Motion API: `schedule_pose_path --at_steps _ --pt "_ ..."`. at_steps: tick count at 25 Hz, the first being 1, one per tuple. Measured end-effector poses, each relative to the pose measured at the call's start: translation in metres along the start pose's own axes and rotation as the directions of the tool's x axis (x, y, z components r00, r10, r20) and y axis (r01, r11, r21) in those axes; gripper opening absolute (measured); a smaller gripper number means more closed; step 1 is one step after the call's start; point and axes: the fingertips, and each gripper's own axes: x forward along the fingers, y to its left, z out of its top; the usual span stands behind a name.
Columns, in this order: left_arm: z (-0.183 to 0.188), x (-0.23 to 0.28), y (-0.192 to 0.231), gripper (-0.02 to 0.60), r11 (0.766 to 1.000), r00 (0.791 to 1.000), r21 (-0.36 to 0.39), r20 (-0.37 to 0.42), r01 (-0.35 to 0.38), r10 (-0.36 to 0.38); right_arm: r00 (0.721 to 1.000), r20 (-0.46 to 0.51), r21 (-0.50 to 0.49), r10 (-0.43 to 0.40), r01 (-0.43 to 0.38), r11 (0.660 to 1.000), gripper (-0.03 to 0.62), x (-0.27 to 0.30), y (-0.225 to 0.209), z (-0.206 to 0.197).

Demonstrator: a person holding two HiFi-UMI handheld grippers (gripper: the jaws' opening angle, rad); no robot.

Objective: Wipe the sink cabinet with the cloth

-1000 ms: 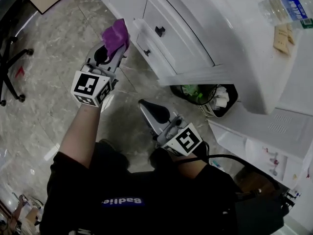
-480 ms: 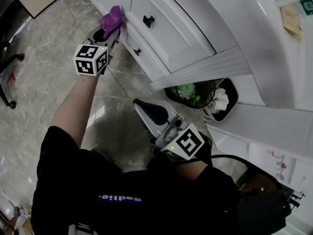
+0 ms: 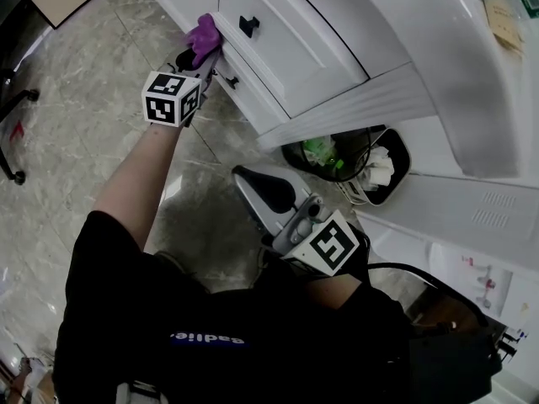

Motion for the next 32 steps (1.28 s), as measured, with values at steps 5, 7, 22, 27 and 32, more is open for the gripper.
schedule_pose_path --at_steps 5,7,22,27,32 --pt "-0.008 -0.007 -0.035 0.084 0.997 0.997 0.026 -0.011 0.071 -0.071 1.0 0.019 -0.002 -0.008 0.008 1.0 -0.003 0.001 -0.006 0.007" --pt "-0.012 -0.011 -0.051 0.084 0.994 0.995 0.03 -0.016 0.102 -0.102 0.999 0.029 -0.007 -0.016 0.017 1.0 -0.003 0.001 -0.008 0.011" --pt "-0.057 -0.042 -0.188 0.084 0.936 0.939 0.084 -0.049 0.343 -0.34 1.0 0.025 -0.062 0.008 -0.006 0.998 -0.003 0.014 0.002 0.013" --pt "-0.064 -0.051 -0.196 0.084 0.922 0.925 0.074 -0.037 0.379 -0.378 0.999 0.031 -0.07 0.011 -0.009 0.997 -0.003 0.014 0.005 0.015" --pt "-0.055 -0.063 -0.148 0.084 0.941 0.946 0.102 -0.01 0.324 -0.325 0.999 0.045 -0.07 0.001 0.002 0.998 -0.003 0.01 0.006 0.019"
